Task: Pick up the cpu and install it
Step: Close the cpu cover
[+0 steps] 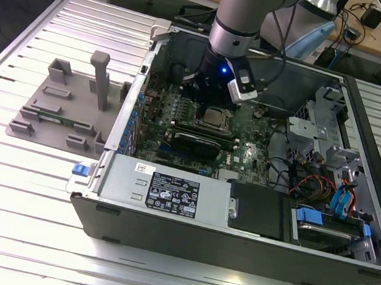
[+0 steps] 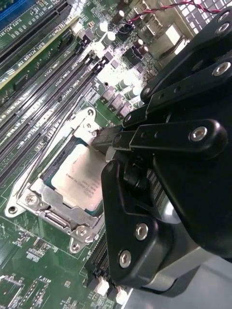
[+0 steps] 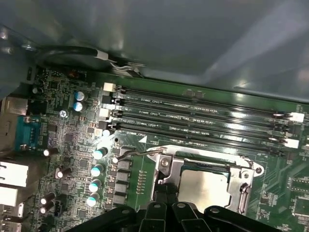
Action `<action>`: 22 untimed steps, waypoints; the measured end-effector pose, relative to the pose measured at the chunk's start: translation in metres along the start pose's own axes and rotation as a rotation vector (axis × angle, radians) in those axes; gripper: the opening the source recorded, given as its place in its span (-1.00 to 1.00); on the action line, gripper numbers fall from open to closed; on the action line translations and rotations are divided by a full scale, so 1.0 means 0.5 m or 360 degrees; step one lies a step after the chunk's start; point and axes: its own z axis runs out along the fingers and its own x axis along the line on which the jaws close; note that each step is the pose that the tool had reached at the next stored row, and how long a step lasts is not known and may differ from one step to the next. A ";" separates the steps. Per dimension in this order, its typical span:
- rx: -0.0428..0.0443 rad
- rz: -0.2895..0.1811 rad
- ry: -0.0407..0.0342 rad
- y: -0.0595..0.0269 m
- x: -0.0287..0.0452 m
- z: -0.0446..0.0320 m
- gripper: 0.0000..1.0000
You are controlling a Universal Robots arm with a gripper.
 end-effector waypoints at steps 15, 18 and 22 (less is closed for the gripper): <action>0.0001 -0.0002 -0.0001 0.003 0.018 0.002 -0.79; 0.0003 -0.0002 -0.0001 0.002 0.018 -0.009 -0.79; 0.0008 -0.0001 0.0000 0.002 0.019 -0.022 -0.79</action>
